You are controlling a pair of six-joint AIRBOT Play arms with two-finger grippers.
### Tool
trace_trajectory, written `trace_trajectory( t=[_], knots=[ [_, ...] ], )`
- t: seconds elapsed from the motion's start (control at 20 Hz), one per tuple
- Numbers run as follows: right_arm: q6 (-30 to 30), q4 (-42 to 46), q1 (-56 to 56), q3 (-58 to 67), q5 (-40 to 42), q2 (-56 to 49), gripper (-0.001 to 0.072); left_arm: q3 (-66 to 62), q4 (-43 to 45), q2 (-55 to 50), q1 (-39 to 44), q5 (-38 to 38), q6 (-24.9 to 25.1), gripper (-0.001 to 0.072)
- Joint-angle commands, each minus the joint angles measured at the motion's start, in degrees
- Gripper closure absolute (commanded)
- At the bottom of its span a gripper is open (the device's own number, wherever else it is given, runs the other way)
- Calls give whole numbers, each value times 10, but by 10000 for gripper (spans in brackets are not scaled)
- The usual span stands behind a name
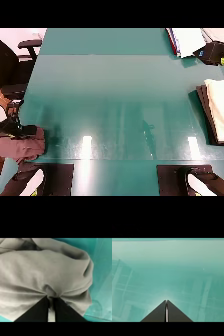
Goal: Fold the shirts.
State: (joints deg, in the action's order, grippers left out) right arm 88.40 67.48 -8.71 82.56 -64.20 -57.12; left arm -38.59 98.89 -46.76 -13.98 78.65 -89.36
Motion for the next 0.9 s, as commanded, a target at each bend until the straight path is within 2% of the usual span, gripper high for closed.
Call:
trace_trajectory(
  t=[0.0, 0.2, 0.4, 0.55, 0.85],
  knots=[
    [0, -4, 0, 4, 11, 0, 699, -88, -36, 0, 1, 13, 0, 681],
    [0, -30, 0, 63, 16, 0, 699, -328, -112, 0, 83, 9, 4, 683],
    [0, -28, 0, 135, 25, -15, 699, -485, -125, -6, 246, -95, -4, 684],
    [0, -28, 0, 203, 2, -53, 699, -546, -118, -42, 354, -135, -2, 684],
    [0, -28, 0, 325, -78, -133, 699, -578, -115, -231, 537, -120, 33, 681]
  ],
)
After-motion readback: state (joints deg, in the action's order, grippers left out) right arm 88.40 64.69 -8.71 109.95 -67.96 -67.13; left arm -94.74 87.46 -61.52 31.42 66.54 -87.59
